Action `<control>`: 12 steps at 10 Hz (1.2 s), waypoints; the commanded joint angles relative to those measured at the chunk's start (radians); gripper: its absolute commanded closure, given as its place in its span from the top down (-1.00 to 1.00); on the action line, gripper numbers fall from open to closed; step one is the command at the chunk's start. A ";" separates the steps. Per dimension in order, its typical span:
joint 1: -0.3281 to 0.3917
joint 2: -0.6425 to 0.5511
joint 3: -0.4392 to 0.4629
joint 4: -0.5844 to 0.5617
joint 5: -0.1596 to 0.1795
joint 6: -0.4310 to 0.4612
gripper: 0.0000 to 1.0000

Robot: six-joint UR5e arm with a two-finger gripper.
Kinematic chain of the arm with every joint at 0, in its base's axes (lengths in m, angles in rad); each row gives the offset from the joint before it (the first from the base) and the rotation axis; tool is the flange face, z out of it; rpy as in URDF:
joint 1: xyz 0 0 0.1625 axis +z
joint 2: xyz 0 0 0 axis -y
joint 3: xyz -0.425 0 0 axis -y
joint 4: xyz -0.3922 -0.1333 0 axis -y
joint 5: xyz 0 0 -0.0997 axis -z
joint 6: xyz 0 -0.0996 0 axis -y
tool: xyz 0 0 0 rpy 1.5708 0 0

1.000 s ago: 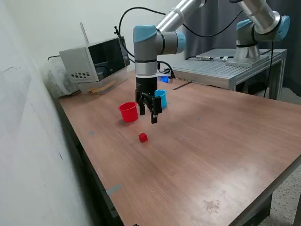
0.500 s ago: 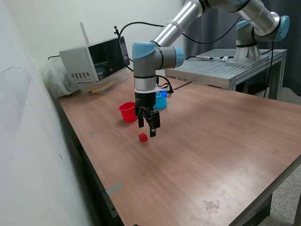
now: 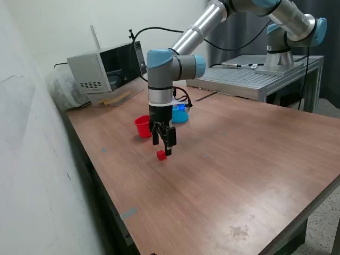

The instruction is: Place red objects in the red bin, and blue objects in the blue bin.

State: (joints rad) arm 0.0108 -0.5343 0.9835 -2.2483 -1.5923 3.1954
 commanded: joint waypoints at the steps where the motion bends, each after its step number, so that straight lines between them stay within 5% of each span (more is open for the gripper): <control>1: -0.002 0.000 0.006 -0.001 -0.002 0.000 1.00; 12: -0.015 0.019 0.011 -0.016 -0.002 -0.005 1.00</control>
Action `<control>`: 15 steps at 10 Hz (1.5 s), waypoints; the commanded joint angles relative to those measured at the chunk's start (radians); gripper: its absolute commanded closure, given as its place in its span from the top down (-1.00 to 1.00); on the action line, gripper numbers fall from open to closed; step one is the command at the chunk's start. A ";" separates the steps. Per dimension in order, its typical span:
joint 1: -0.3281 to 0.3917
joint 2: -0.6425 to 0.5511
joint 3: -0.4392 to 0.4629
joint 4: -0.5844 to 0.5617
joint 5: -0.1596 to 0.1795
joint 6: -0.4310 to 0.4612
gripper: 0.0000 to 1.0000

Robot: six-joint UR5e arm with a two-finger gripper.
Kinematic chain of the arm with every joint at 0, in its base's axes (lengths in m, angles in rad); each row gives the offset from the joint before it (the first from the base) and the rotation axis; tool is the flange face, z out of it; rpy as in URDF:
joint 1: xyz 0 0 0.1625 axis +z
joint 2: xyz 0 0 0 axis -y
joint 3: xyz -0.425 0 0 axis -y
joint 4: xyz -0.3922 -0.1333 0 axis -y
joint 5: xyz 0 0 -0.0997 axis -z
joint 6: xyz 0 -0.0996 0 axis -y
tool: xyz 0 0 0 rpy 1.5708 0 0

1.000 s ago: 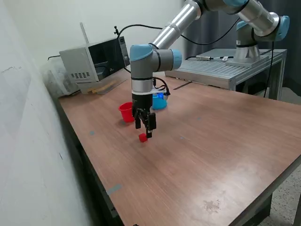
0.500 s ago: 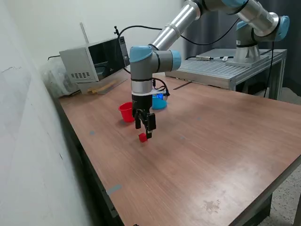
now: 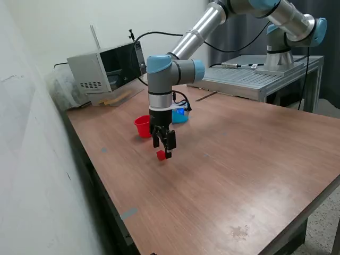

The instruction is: Place red objects in the red bin, and blue objects in the blue bin.

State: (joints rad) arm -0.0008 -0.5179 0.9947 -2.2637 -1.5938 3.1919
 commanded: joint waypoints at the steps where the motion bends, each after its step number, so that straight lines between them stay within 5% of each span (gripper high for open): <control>1: -0.007 0.002 -0.001 0.000 0.000 -0.003 1.00; 2: -0.014 0.002 0.001 0.000 0.000 -0.003 1.00; 3: -0.019 0.002 0.001 0.000 0.000 -0.003 -1.00; 11: -0.021 -0.011 0.022 0.009 -0.014 -0.055 -1.00; 15: -0.013 -0.299 0.192 0.054 -0.015 -0.056 -1.00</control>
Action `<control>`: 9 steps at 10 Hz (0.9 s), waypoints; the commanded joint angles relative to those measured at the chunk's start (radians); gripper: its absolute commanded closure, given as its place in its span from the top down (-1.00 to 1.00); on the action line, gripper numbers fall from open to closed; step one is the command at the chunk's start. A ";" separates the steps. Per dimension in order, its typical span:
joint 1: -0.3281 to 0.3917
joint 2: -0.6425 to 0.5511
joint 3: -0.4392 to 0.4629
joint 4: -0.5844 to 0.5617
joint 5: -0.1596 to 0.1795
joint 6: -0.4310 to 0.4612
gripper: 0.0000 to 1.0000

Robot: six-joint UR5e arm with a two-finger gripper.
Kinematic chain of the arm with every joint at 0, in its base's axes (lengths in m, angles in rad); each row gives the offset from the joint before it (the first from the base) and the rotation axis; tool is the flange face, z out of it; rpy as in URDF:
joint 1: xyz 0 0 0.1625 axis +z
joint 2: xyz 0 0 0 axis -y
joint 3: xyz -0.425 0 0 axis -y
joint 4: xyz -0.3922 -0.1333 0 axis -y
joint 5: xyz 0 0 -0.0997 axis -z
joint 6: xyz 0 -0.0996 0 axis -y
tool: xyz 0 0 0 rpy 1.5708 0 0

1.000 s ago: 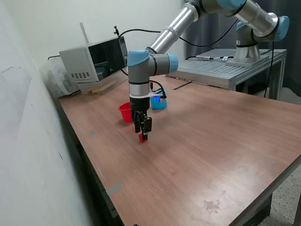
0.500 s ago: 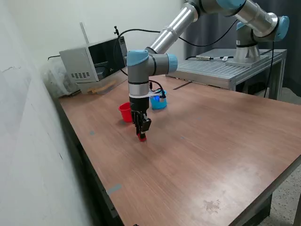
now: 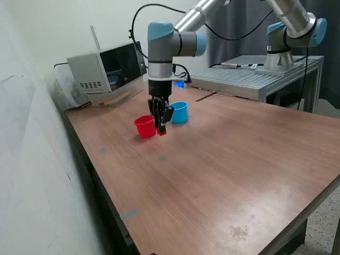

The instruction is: Place red objects in the red bin, and blue objects in the blue bin.

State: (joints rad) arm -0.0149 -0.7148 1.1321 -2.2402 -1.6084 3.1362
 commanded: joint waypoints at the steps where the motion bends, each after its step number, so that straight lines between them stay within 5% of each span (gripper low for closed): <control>1: -0.006 -0.145 0.067 0.065 -0.005 -0.002 -1.00; 6: -0.216 -0.183 0.103 0.070 -0.033 -0.045 -1.00; 9: -0.247 -0.151 0.103 0.068 -0.028 -0.053 -1.00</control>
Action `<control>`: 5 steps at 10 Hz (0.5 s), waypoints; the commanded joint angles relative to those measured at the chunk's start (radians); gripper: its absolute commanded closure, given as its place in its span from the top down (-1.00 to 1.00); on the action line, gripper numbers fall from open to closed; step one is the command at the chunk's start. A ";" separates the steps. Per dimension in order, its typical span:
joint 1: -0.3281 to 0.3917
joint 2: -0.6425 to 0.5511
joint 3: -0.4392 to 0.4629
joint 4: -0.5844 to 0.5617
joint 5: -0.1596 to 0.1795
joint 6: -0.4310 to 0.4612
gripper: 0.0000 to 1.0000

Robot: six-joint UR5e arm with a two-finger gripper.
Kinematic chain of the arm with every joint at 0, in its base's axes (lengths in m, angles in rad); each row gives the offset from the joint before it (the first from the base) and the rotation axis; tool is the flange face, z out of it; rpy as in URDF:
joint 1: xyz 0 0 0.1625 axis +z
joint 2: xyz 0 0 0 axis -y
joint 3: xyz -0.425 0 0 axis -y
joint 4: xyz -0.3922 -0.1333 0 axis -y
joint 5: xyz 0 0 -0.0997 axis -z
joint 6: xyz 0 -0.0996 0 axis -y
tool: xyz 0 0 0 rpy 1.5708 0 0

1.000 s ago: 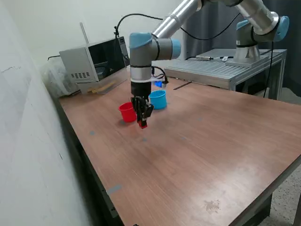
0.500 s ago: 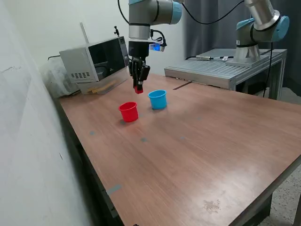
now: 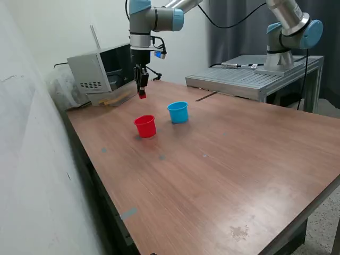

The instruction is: Place red objects in the red bin, and blue objects in the blue bin.

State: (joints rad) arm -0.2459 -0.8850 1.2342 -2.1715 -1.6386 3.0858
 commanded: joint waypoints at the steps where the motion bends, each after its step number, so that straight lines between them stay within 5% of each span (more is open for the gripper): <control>1: -0.016 0.043 0.001 -0.002 0.002 -0.004 -1.00; 5: -0.016 0.121 -0.018 -0.043 0.006 -0.004 -1.00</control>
State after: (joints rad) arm -0.2618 -0.7905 1.2244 -2.1956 -1.6338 3.0820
